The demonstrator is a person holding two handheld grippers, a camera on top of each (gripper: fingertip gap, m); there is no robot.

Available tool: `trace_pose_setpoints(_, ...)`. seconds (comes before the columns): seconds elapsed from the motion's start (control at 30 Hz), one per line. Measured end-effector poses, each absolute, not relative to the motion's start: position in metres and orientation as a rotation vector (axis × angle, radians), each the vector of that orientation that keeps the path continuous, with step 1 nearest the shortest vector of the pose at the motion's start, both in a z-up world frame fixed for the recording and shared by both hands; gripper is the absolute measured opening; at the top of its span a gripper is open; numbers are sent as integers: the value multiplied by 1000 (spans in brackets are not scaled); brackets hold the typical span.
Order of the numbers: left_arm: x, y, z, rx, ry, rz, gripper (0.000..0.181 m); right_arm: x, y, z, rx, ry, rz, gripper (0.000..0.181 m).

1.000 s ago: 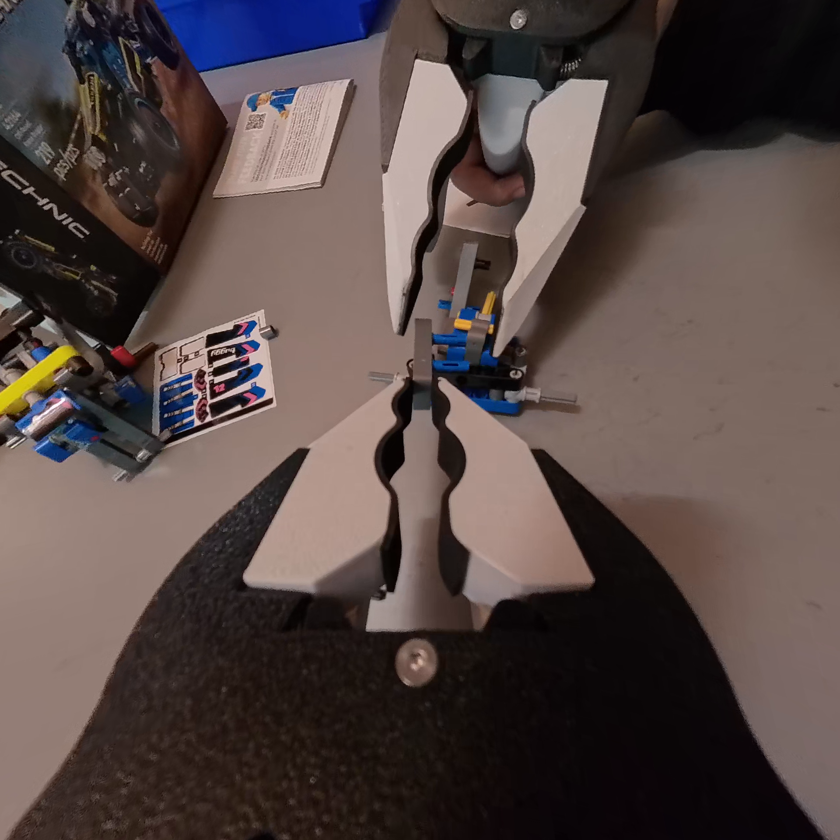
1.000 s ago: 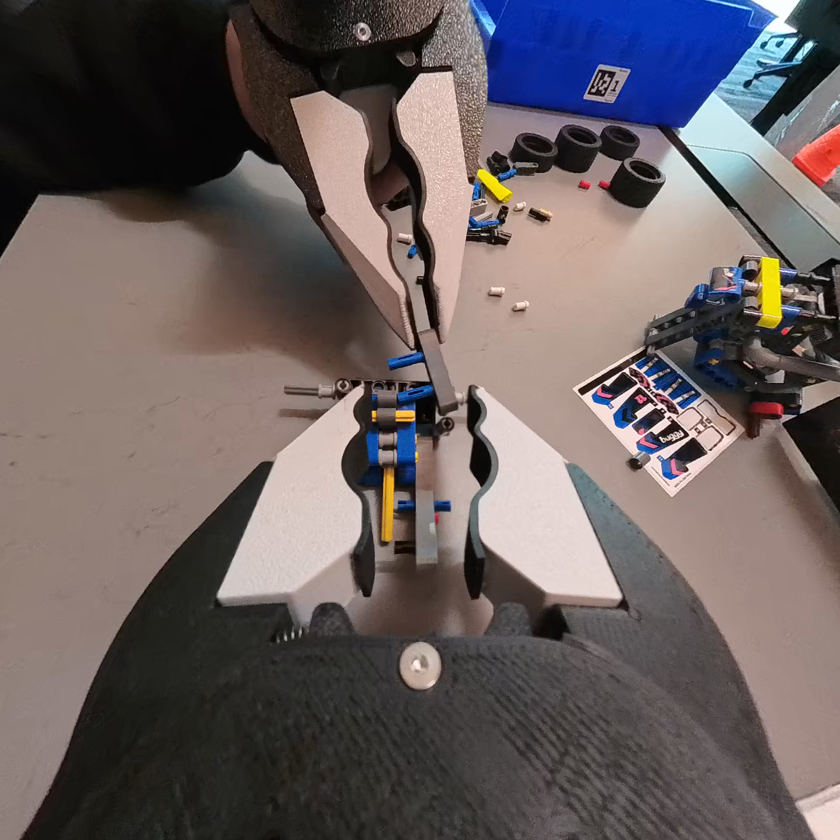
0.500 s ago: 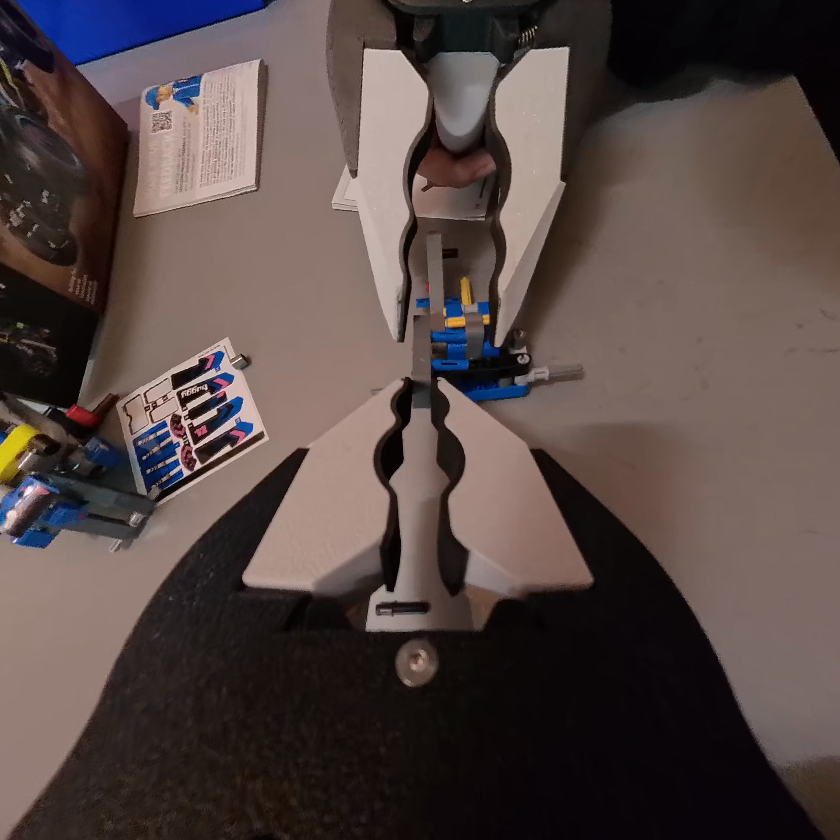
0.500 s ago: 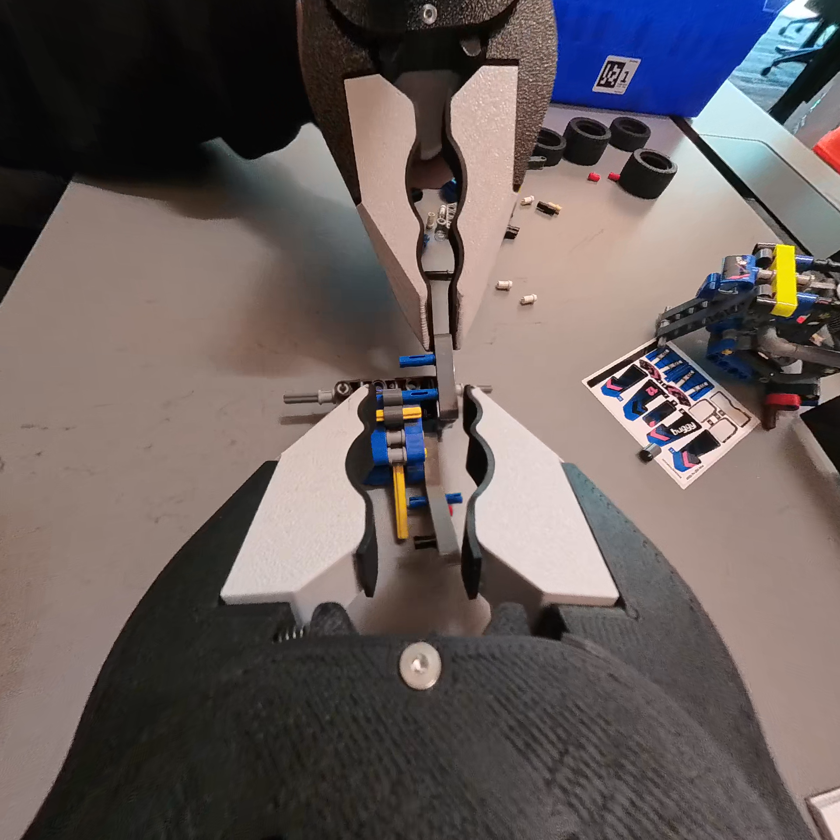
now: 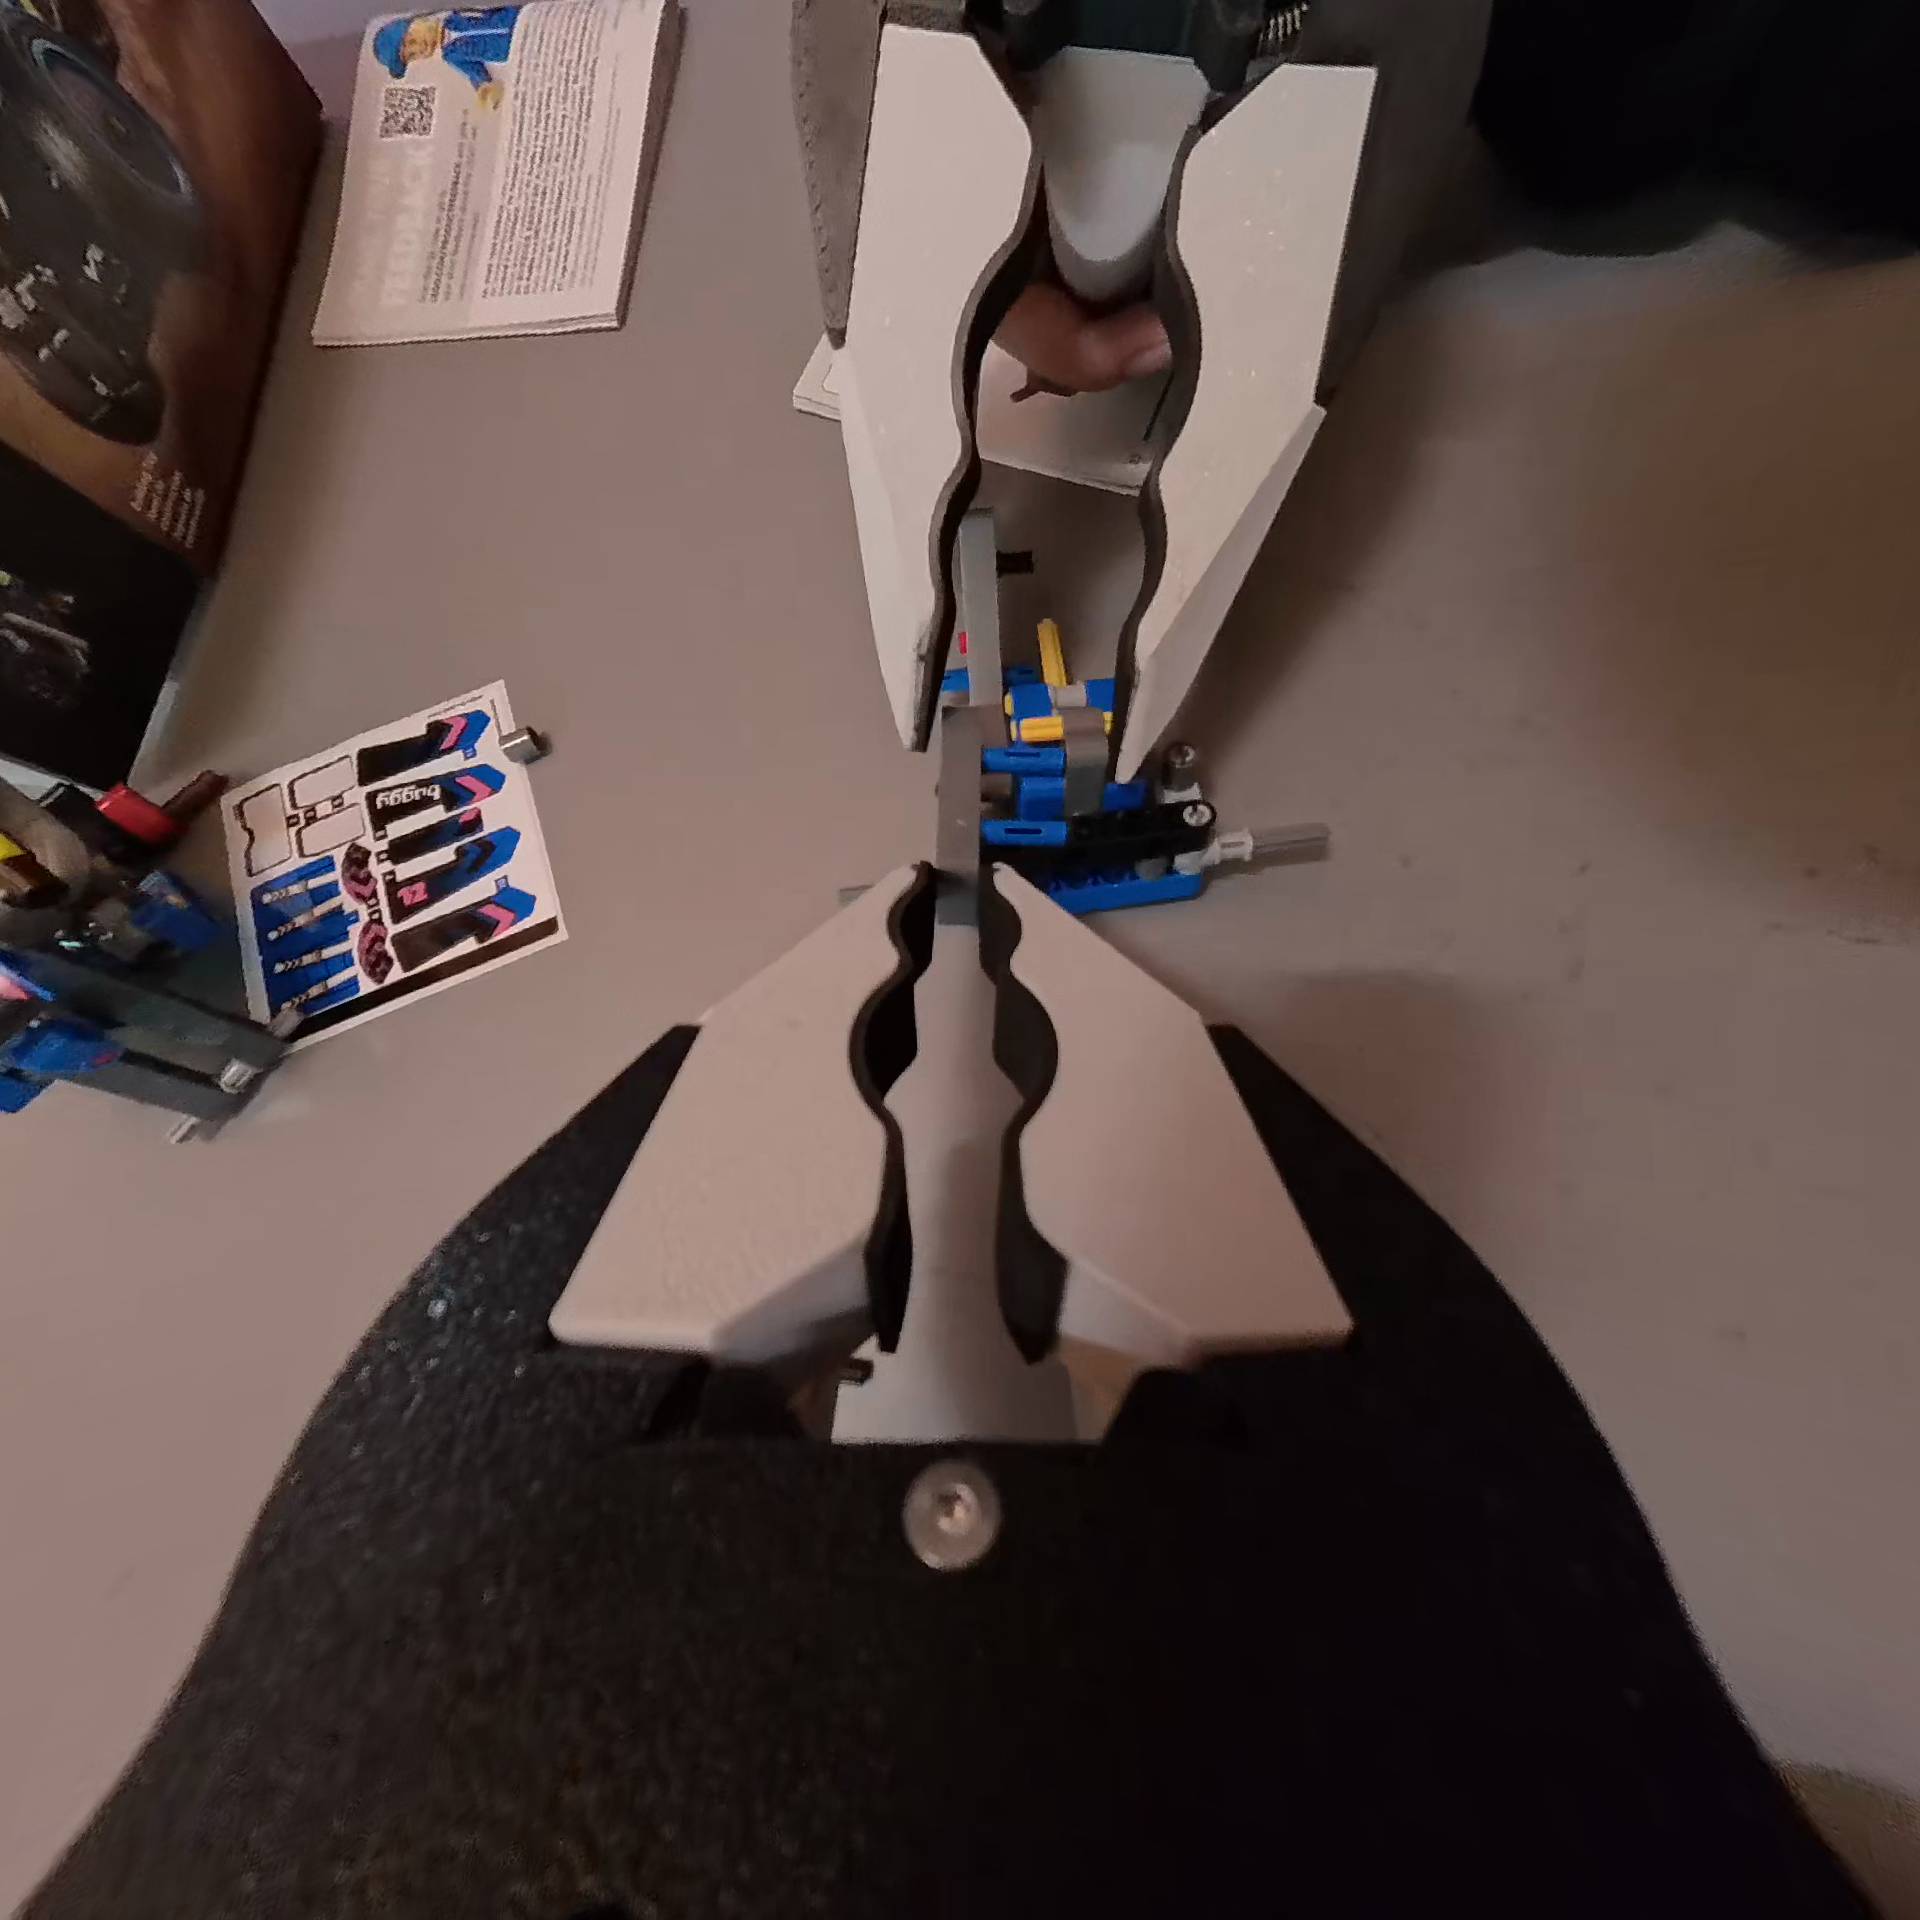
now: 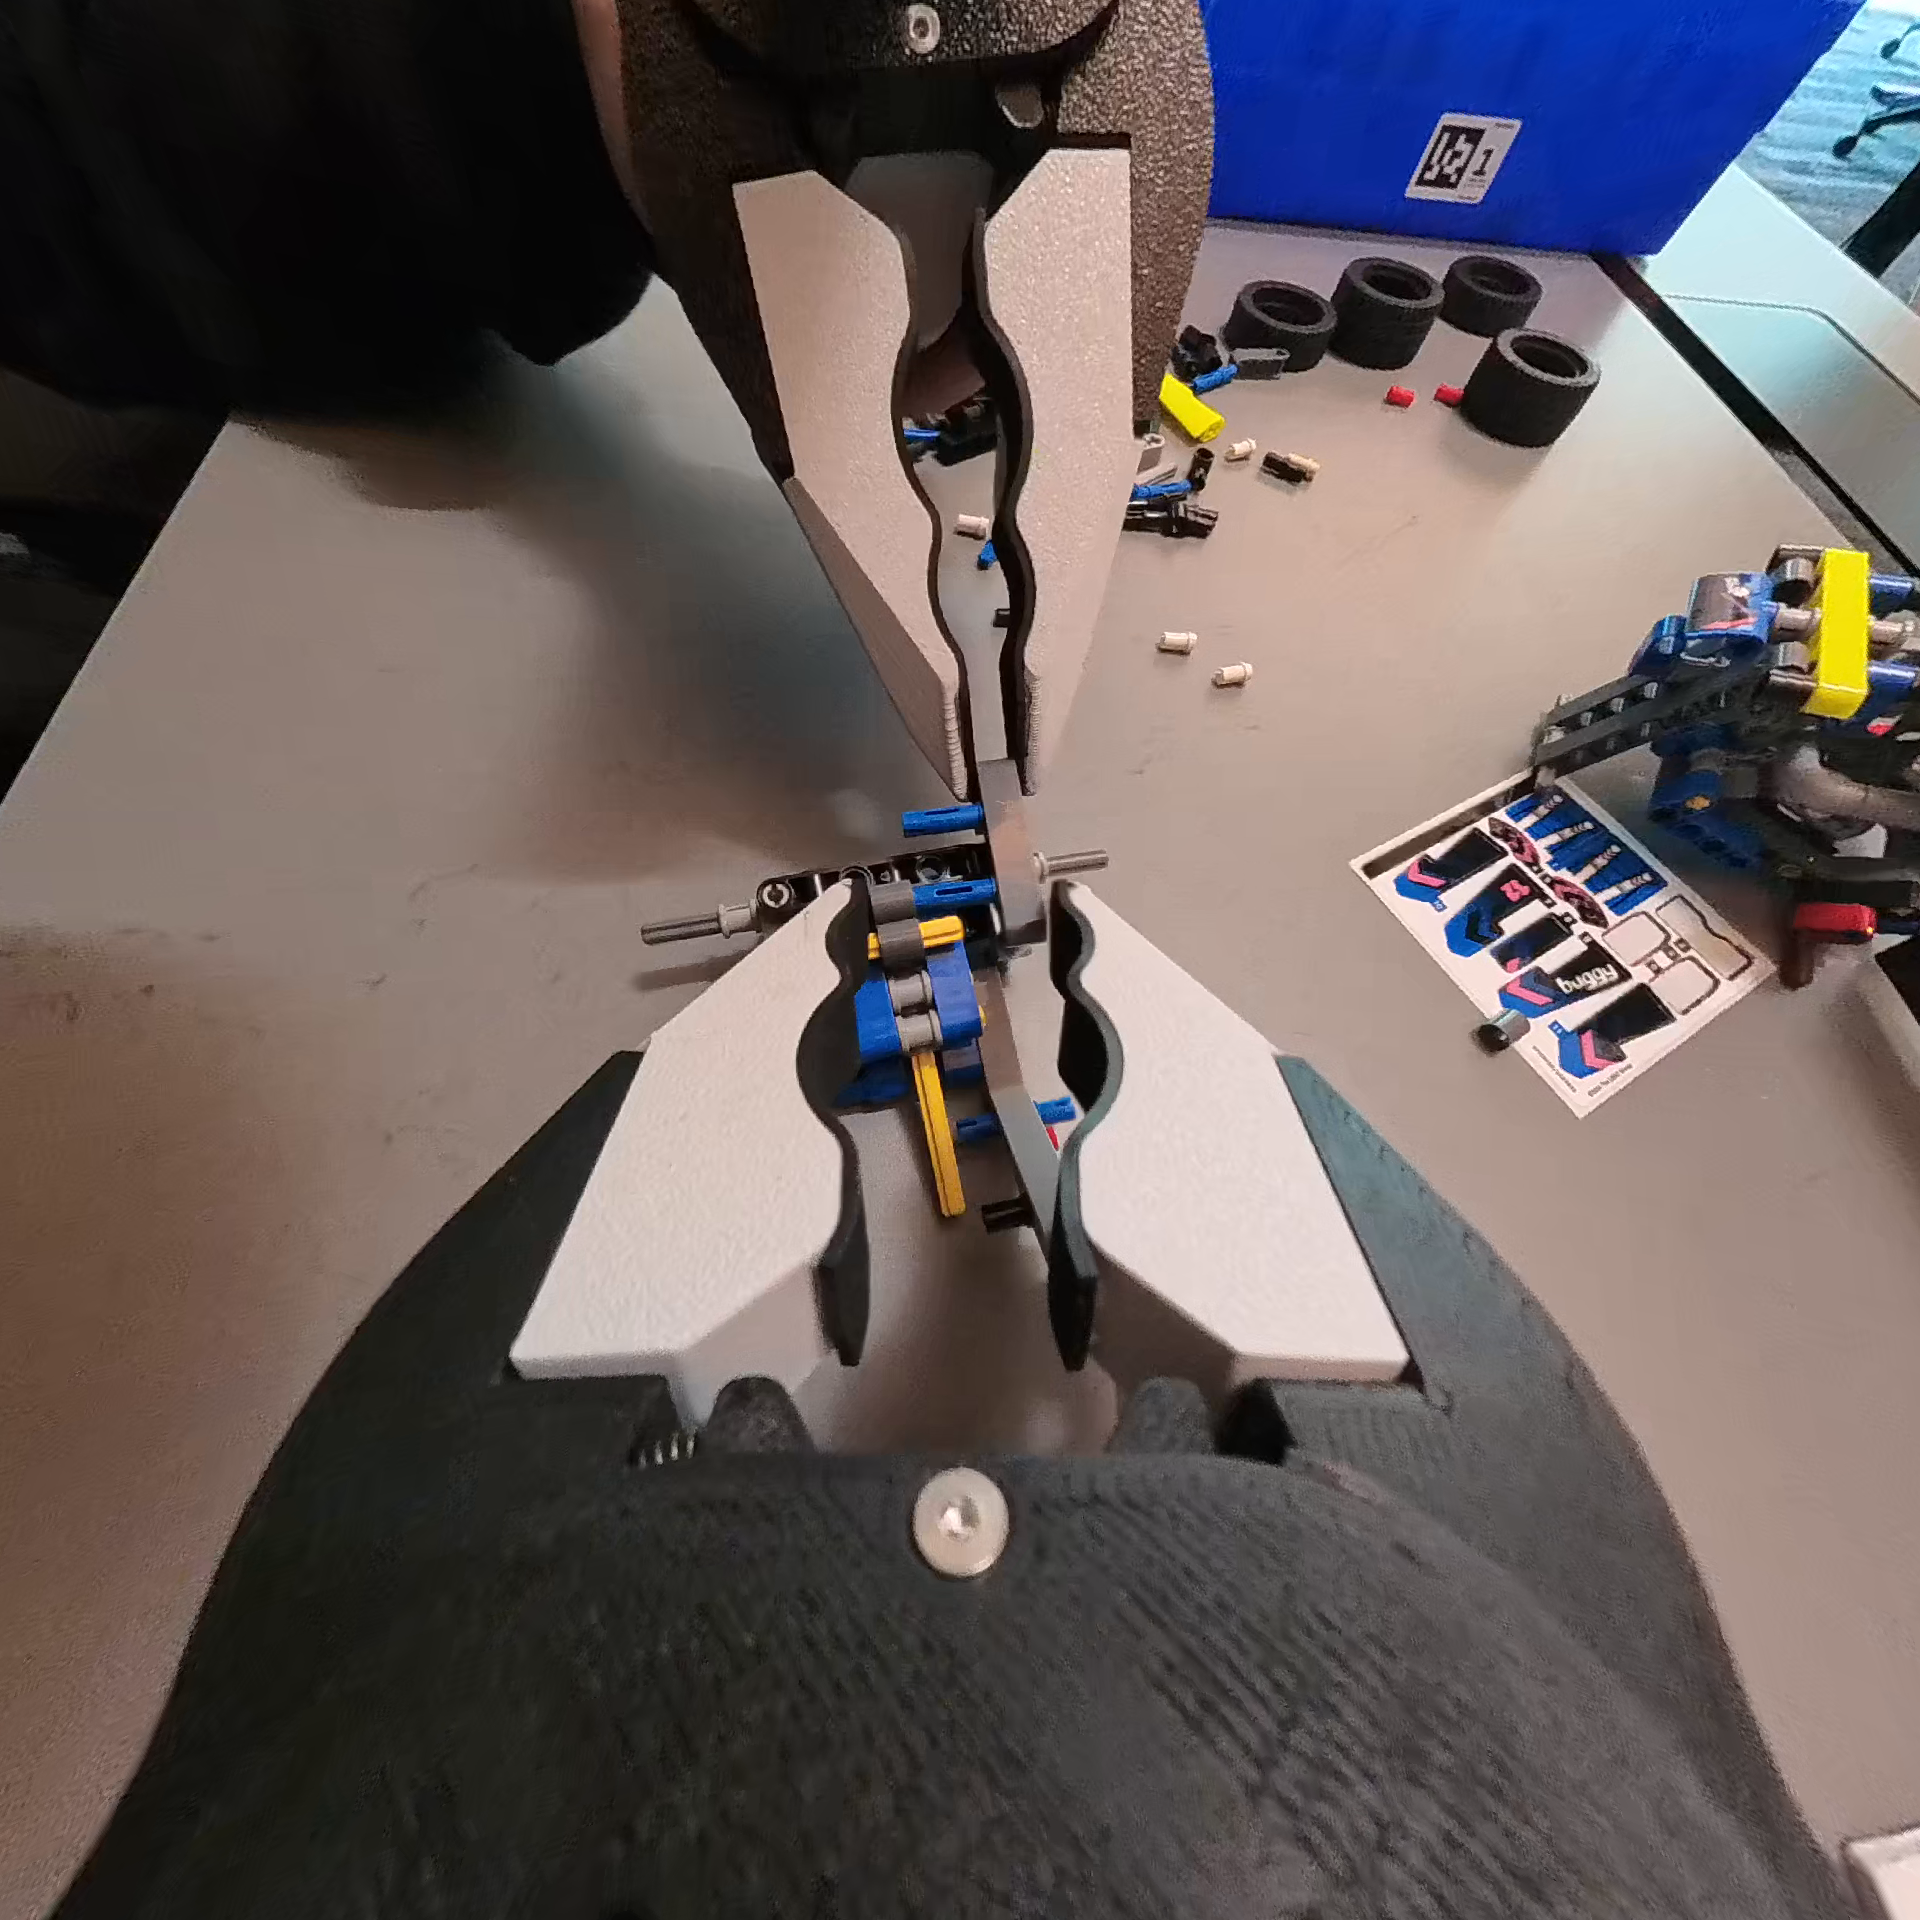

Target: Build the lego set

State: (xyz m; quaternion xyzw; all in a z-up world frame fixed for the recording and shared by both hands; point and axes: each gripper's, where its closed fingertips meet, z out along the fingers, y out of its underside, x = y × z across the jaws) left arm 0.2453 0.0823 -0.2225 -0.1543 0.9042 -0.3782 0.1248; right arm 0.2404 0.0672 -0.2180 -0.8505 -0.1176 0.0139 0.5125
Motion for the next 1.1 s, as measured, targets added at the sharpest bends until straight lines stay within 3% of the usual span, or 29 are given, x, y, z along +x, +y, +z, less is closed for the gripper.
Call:
trace_pose_setpoints(0.4, 241, 83, -223, -688, 2598, -1047, 5, 239, 71, -219, -2048, -362, 124, 32)
trace_pose_setpoints(0.7, 242, 82, -221, -488, 2546, -1044, 5, 237, 68, -218, -2025, -379, 96, 32)
trace_pose_setpoints(1.1, 239, 83, -221, -573, 2566, -1029, 5, 236, 69, -218, -2021, -389, 78, 32)
